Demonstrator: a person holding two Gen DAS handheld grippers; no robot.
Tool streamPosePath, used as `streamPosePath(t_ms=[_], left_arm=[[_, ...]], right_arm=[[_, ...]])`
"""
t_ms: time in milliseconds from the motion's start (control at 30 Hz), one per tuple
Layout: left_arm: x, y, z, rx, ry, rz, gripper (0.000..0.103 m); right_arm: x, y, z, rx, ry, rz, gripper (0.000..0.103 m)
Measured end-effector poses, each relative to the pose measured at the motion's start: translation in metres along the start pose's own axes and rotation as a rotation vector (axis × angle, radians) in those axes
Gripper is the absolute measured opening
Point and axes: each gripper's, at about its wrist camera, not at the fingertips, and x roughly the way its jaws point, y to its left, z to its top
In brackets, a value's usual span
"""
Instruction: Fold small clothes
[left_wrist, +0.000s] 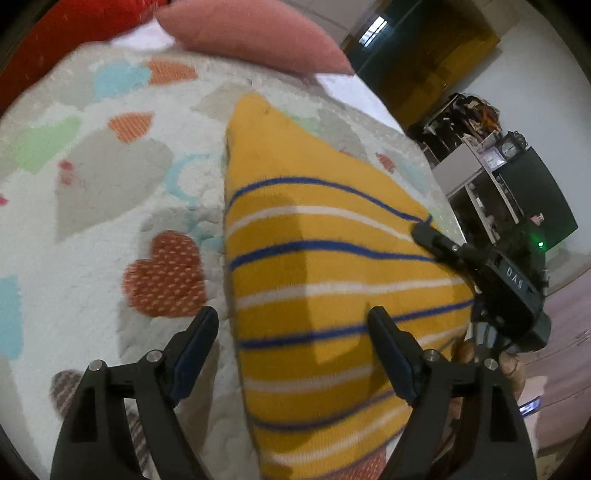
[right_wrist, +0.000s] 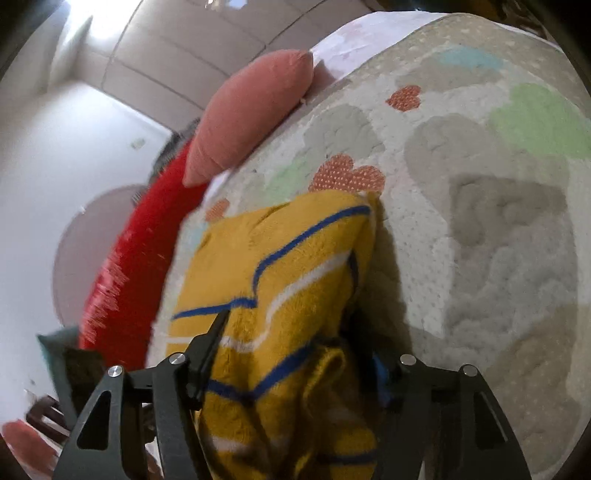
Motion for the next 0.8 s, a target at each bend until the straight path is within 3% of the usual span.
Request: streamPosePath(t_ms=[133,267,300,400,533,600,733,800], left_arm=[[-0.045,-0.008,-0.019,0.08,-0.114,0.081,0.083],[-0.09,-0.019,-0.038,0.126,-0.238,0.172,0.087],[-0.099,-0.021,-0.044,0.133,-0.261,0.189,0.087],[-0.13,-0.03,-0.065,0.158,-0.335,0.251,0.089],[-0.168,-0.047,-0.09,0.197,-0.465,0.345,0.099],[-0.185,-0.051,-0.101,0.216,-0.537,0.38,0.103],[-0.203,-0.061,-0.112,0.247,-0.603,0.429,0.103],[-0.205,-0.064,-0.115,0.237,-0.591,0.394,0.103]], right_arm=[[-0.046,0.035,-0.006,-0.128,-0.115,-0.05,0.071],[-0.08,0.076,-0.025,-0.256,-0.172,-0.017,0.066],[-0.082,0.08,-0.029,-0.271,-0.168,-0.005,0.059],[-0.072,0.091,-0.051,-0.298,-0.097,0.05,0.056],[-0.03,0.065,-0.064,-0.24,0.03,-0.034,0.054],[-0.028,0.042,-0.068,-0.185,0.016,-0.046,0.036],[-0.059,0.041,-0.074,-0.136,-0.046,-0.051,0.042],[-0.074,0.046,-0.08,-0.16,-0.087,-0.086,0.058]])
